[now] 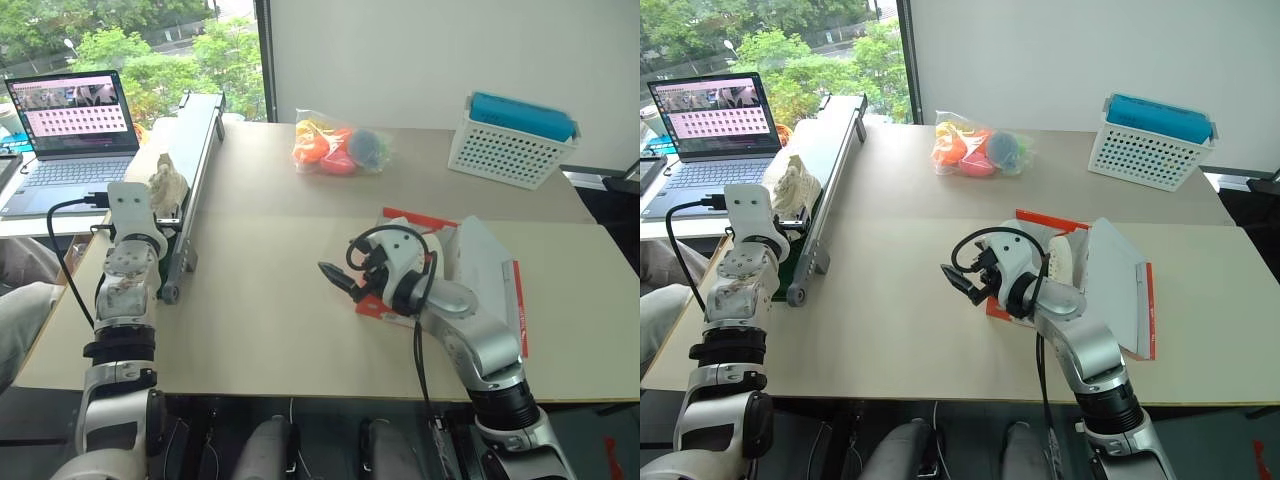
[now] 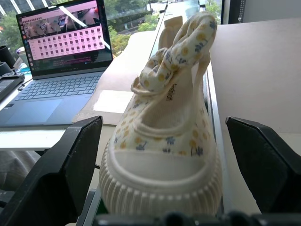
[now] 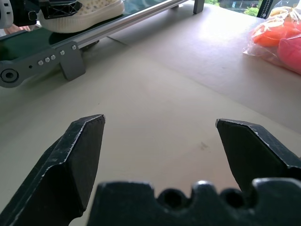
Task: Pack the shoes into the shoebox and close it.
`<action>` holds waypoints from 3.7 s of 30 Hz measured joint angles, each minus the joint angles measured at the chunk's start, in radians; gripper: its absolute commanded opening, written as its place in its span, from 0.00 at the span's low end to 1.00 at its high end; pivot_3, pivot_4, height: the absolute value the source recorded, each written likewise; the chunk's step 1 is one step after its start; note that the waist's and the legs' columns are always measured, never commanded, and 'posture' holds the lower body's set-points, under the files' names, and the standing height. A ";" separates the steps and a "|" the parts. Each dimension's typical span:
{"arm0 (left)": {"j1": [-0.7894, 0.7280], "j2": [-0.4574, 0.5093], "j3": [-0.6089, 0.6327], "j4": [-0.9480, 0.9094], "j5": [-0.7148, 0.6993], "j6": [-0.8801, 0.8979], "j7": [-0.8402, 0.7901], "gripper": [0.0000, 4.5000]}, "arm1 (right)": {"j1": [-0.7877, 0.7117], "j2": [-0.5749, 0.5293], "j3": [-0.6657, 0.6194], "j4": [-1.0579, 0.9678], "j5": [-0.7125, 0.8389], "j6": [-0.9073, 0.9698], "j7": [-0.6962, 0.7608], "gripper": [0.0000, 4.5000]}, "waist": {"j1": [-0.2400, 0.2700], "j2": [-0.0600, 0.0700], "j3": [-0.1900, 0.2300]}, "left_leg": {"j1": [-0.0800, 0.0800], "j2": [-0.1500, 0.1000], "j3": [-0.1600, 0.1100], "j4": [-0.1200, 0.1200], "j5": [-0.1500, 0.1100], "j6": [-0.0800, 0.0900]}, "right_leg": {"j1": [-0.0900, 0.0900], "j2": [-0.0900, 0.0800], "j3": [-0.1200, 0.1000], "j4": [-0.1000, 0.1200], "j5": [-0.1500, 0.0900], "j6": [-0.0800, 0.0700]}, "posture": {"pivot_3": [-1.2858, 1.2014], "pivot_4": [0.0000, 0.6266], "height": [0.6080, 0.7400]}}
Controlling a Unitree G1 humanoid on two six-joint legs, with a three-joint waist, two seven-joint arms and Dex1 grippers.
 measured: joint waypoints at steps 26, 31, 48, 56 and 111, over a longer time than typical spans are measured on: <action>-0.027 -0.040 0.050 0.023 -0.069 0.056 -0.025 0.01 | 0.000 0.000 -0.009 0.001 -0.001 0.001 -0.009 1.00 | 0.003 0.000 0.000 | 0.002 0.000 0.000 0.000 0.001 -0.001 | 0.001 0.000 0.000 0.001 0.000 0.000 | 0.52 0.24 0.69; -0.033 -0.041 0.050 0.023 -0.069 0.071 -0.024 0.01 | 0.000 0.001 -0.013 0.001 -0.001 0.001 -0.015 1.00 | 0.004 0.000 0.000 | 0.002 0.000 0.000 0.000 0.001 -0.001 | 0.001 0.000 0.000 0.001 0.000 0.000 | 0.52 0.24 0.69; -0.046 -0.099 0.138 0.021 -0.161 0.058 -0.024 0.01 | 0.017 0.007 -0.020 0.001 -0.001 0.018 -0.025 1.00 | 0.006 0.000 0.000 | 0.002 0.000 -0.001 0.000 0.001 -0.001 | 0.001 0.000 0.000 0.001 0.000 0.000 | 0.52 0.24 0.69; -0.077 -0.235 0.181 -0.151 -0.431 0.212 -0.102 0.01 | 0.019 0.035 -0.035 0.001 0.003 0.022 -0.031 1.00 | 0.001 -0.002 0.000 | 0.000 0.000 -0.001 0.000 0.001 0.000 | 0.001 0.000 0.000 0.000 0.000 0.000 | 0.52 0.24 0.69; 0.062 -0.335 -0.108 -0.457 -0.672 0.557 -0.298 0.00 | -0.700 0.218 -0.839 0.840 0.356 0.692 -0.380 0.80 | -0.026 0.000 0.000 | 0.000 0.001 0.001 -0.002 0.001 0.001 | 0.001 0.003 0.002 0.003 0.000 -0.001 | 0.52 0.24 0.69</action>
